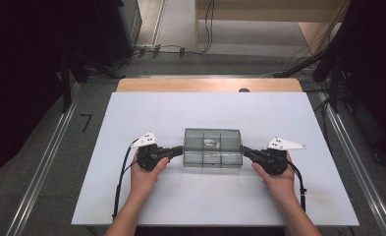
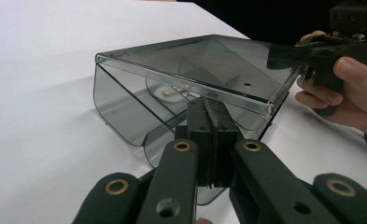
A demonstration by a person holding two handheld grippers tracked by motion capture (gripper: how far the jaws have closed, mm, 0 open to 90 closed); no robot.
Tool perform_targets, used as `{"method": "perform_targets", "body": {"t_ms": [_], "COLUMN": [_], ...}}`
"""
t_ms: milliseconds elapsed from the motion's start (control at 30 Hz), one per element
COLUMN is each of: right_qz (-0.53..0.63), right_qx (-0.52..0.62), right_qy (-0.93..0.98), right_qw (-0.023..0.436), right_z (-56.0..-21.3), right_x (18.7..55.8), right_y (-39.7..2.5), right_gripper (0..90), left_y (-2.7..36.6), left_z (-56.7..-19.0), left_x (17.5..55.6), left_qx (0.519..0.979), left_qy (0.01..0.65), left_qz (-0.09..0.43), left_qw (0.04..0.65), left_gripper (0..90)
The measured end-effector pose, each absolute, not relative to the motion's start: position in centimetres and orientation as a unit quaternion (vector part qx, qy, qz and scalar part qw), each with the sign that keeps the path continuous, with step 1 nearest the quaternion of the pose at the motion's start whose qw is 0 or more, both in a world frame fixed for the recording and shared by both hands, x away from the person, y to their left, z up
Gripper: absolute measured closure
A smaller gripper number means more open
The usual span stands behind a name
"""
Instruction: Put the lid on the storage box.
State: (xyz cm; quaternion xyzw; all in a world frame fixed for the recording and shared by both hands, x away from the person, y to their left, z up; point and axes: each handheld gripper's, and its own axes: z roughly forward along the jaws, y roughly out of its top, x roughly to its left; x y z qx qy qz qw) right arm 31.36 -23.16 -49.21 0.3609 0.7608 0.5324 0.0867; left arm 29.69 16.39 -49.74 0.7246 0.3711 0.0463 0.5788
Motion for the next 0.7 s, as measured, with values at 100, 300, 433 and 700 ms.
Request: {"method": "perform_targets", "body": {"t_ms": [100,300,433,700], "right_qz": [0.532,0.533,0.533,0.525], "right_qx": [0.360,0.359,0.359,0.356], "right_qy": [0.761,0.762,0.762,0.768], "right_qw": [0.086,0.083,0.081,0.087], "right_z": [-49.3,-49.6,-49.6,-49.8], "right_x": [31.2,30.7,30.4,29.7], "right_y": [-23.2,-23.2,-23.2,-23.2], "right_gripper": [88.1,88.1,88.2,88.2], "left_y": [16.5,16.5,16.4,16.5], "left_z": [-49.8,-50.2,-50.4,-50.4], "left_x": [29.4,28.7,28.3,27.5], "left_qx": [0.726,0.727,0.730,0.735], "left_qy": [0.371,0.369,0.366,0.362], "left_qz": [0.047,0.047,0.048,0.051], "left_qw": [0.578,0.577,0.574,0.570], "left_gripper": [89.1,89.2,89.1,89.2]}}
